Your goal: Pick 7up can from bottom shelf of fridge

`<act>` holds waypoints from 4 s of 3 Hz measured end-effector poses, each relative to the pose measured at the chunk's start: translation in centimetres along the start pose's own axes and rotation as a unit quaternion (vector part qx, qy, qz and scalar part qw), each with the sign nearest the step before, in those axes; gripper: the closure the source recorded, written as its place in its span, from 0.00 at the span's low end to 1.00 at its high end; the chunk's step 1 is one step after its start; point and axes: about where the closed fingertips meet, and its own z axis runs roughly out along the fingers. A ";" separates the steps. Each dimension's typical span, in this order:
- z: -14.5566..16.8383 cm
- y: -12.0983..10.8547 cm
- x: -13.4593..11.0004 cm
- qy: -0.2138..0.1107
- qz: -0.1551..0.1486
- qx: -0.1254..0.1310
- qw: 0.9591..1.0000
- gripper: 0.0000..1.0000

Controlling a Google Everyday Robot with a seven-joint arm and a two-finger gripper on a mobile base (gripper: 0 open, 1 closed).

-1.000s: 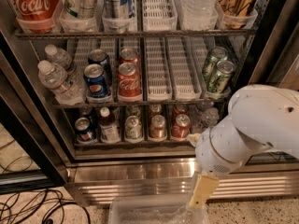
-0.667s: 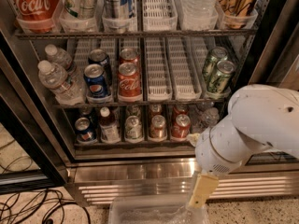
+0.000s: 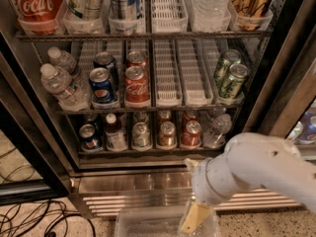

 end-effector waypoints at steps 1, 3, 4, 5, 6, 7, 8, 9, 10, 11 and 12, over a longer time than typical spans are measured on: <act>5.2 0.0 -0.7 -0.038 -0.013 0.010 0.999 0.00; 11.6 -6.3 -3.1 -0.120 -0.044 0.097 0.987 0.00; 11.6 -6.3 -3.1 -0.120 -0.044 0.097 0.987 0.00; 11.8 -6.1 -3.2 -0.129 -0.044 0.107 0.985 0.00; 12.5 -6.2 -4.0 -0.178 -0.049 0.150 0.971 0.00; 13.0 -6.6 -5.5 -0.245 -0.049 0.222 0.943 0.00; 12.0 -8.6 -6.8 -0.296 -0.036 0.294 0.908 0.00; 11.4 -10.2 -7.1 -0.344 0.011 0.330 0.879 0.00; 12.1 -11.1 -7.6 -0.378 0.064 0.329 0.863 0.00; 13.6 -11.0 -8.3 -0.389 0.105 0.322 0.857 0.00; 14.7 -10.7 -8.8 -0.384 0.138 0.329 0.852 0.00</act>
Offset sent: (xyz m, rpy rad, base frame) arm 0.1034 0.0816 -0.1080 0.2617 -0.3225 -0.0100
